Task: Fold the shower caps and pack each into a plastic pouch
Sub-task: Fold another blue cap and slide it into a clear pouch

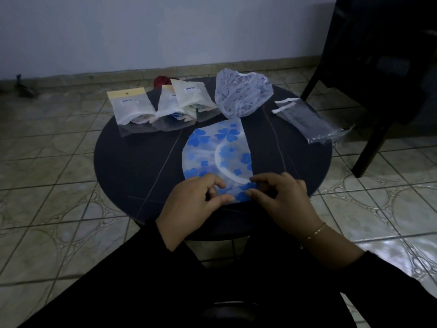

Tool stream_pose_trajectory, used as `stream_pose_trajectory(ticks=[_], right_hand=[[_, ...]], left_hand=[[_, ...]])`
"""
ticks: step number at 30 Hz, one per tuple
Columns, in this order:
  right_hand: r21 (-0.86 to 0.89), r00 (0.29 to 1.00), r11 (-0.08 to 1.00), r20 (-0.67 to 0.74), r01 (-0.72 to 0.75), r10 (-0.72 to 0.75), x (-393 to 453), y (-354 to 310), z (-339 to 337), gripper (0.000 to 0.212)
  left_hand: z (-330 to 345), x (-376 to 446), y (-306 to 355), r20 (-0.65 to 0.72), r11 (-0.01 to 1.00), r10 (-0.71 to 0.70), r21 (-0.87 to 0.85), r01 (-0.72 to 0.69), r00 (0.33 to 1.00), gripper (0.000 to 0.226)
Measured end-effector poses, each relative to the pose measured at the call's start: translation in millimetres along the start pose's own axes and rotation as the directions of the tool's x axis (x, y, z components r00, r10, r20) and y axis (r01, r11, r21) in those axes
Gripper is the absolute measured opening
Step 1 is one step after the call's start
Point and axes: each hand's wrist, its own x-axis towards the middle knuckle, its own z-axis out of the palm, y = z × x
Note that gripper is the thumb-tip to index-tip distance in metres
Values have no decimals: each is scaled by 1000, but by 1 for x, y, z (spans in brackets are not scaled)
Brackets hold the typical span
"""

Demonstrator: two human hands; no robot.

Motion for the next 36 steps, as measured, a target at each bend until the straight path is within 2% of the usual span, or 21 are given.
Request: stream_pose_trajectory(ticks=[3,5,8,11,13,16,20,23,25,29,32,36], right_hand=[[106,997,991,-6,-80,81,4,0,0,28],[110,993,987,29,-120,118,5,-1,0,29],[20,989,992,80,-128,126,7,-5,1,25],[-144,986,984,118,-103,121,10,-6,1,14],[-198,985,977,138,-77,105,11,-5,-1,11],[-231,986,973,162,3,35,10,-2,-5,25],[-247,977,959,189,140,-94,11,2,-8,36],[-317,967,929,225,189,-120,14,4,-14,63],[-380,960,902,259,204,-108,14,4,-15,66],[-325,985,937,152,128,-82,15,5,-8,41],[-303,994,952,105,39,-8,17,5,-4,37],[-251,993,966,76,-65,87,22,2,-2,34]], left_hand=[[1,3,2,31,1000,-23,11,22,999,22],[2,4,2,48,1000,-19,24,18,999,22],[4,5,3,59,993,58,102,-64,997,25],[3,7,3,94,974,162,143,-175,982,21],[1,9,1,140,960,196,176,-219,971,29],[-3,12,-1,220,949,196,205,-241,956,44],[-5,18,0,227,943,190,228,-242,955,41],[-6,21,0,239,953,155,219,-209,958,58],[-7,23,-1,244,964,129,197,-179,961,61],[-11,26,1,292,980,77,152,-125,953,38],[-14,26,-4,302,985,53,140,-99,952,31],[-17,26,-5,231,987,12,155,-49,973,24]])
